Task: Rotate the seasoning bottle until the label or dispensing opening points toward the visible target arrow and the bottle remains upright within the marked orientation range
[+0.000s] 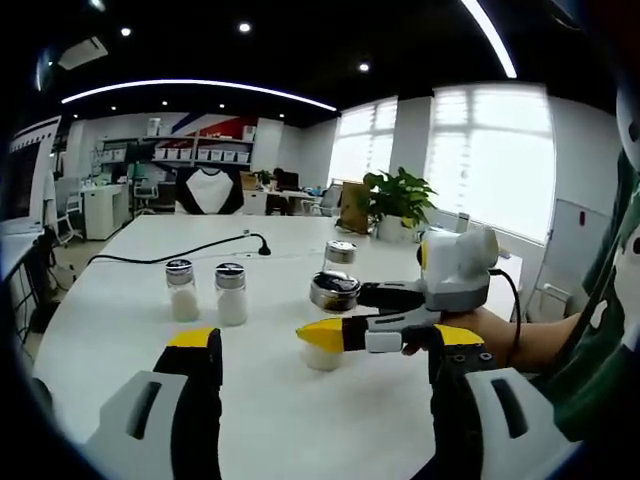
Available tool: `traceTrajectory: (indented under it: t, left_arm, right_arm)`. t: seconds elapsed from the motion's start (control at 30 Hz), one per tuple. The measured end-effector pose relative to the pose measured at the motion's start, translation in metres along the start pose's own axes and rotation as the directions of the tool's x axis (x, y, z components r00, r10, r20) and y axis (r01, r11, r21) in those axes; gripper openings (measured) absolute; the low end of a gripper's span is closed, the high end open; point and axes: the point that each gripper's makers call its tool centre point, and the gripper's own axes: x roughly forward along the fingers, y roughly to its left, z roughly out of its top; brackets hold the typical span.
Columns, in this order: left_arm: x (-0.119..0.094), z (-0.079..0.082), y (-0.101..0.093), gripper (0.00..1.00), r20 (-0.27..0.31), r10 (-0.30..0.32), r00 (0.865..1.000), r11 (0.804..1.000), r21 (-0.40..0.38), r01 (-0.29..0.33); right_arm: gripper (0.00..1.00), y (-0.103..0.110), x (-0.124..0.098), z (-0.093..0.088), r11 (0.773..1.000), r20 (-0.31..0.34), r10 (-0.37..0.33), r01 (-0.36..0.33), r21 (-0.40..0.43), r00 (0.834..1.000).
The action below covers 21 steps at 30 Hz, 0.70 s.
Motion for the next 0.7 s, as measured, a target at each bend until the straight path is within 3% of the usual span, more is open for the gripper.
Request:
traceTrajectory:
  t: [0.1,0.23,0.63,0.7]
  left_arm:
    - [0.000,-0.001,0.000,0.90,-0.003,-0.001,1.000,1.000,-0.001,0.001]
    - [-0.001,-0.002,0.001,0.89,-0.005,0.000,1.000,1.000,-0.005,0.000]
    - [-0.001,-0.001,-0.001,0.89,-0.004,-0.005,1.000,1.000,-0.005,0.005]
    - [-0.002,-0.001,0.000,0.89,-0.004,-0.001,1.000,1.000,-0.006,0.001]
  right_arm:
    - [0.67,0.001,-0.002,0.000,0.999,-0.004,0.024,-0.024,-0.022,1.000]
    - [0.68,0.012,-0.003,-0.001,0.986,-0.023,0.154,-0.155,-0.054,0.988]
    - [0.69,0.017,-0.009,0.004,0.959,-0.027,0.253,-0.254,-0.122,0.967]
    - [0.69,0.015,-0.009,0.001,0.944,-0.054,0.264,-0.270,-0.190,0.963]
